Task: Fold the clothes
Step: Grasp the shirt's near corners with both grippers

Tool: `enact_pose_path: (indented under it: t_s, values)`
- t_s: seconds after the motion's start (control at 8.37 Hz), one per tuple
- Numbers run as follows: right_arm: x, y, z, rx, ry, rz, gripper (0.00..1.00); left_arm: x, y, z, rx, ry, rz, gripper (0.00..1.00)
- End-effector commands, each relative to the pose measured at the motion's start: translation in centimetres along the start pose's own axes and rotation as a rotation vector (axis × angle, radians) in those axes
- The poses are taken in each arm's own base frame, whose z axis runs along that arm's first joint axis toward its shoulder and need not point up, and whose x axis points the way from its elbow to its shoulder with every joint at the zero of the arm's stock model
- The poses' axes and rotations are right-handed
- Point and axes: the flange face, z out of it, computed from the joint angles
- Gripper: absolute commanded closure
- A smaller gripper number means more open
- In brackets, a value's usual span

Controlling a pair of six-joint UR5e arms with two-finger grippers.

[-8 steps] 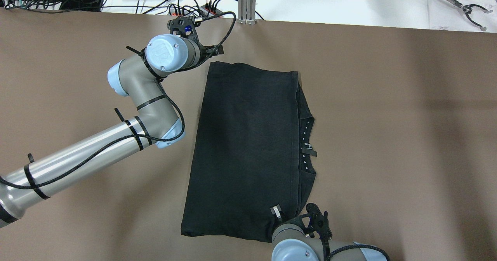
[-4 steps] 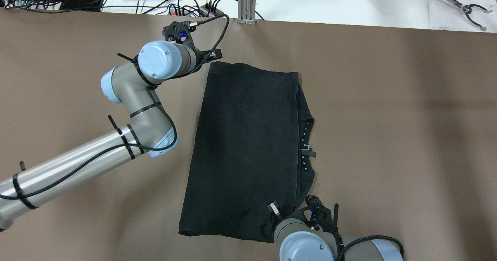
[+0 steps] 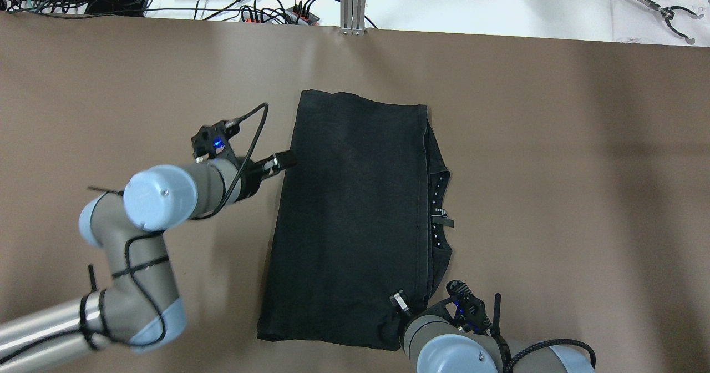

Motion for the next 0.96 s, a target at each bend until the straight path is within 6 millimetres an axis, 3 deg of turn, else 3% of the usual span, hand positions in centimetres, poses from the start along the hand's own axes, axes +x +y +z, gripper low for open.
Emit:
enact_pose_path:
  t_s: [0.0,0.24,0.36,0.84]
  values:
    - [0.0,0.0,-0.3,-0.021,-0.018,0.003,1.00,-6.0,14.8,-8.2,-0.044,0.010,-0.055,0.06]
    - [0.0,0.0,-0.3,-0.020,-0.019,0.003,1.00,-8.4,20.2,-8.6,-0.086,-0.023,-0.081,0.18]
    - [0.1,-0.1,-0.2,-0.018,-0.017,0.001,1.00,-9.1,21.5,-8.2,-0.083,-0.033,-0.068,0.23]
    - [-0.1,-0.3,-0.2,-0.014,-0.021,0.002,1.00,-10.6,22.7,-7.1,-0.085,-0.070,-0.122,0.43]
